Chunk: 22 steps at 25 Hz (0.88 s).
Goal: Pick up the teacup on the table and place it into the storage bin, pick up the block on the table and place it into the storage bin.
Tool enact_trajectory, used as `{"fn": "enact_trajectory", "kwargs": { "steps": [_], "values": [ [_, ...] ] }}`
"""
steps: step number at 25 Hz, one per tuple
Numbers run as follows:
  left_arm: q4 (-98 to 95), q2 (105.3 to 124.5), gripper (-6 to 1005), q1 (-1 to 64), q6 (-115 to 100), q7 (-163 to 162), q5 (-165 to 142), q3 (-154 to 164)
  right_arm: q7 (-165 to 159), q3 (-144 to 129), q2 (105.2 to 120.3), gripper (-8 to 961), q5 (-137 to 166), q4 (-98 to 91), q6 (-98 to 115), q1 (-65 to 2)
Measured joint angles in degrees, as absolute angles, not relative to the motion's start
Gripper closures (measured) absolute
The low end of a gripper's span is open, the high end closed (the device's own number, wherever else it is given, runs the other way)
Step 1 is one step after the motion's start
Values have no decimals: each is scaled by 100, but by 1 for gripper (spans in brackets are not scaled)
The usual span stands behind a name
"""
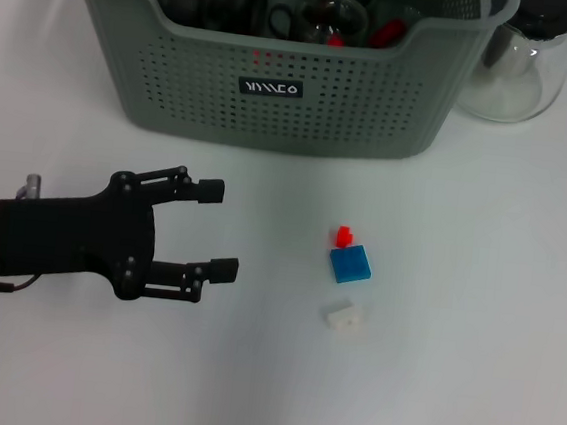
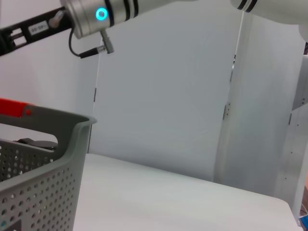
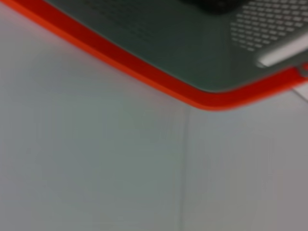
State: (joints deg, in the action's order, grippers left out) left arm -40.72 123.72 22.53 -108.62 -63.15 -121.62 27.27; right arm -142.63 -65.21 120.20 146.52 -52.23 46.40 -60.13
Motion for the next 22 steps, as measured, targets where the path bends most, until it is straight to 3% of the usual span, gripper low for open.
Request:
{"fn": "enact_trajectory", "kwargs": {
  "steps": [18,22],
  "values": [
    [-3902,12390,125,2417,-10845,-6313,-12163,2724,-14428,-6812,12015,513,15191,-4551,4267,-6259],
    [-3891,12392,125,2417,-10861,-6310,-12167,2725,-14430,-6812,12011,340,15194,-4551,4253,-6260]
  ]
}}
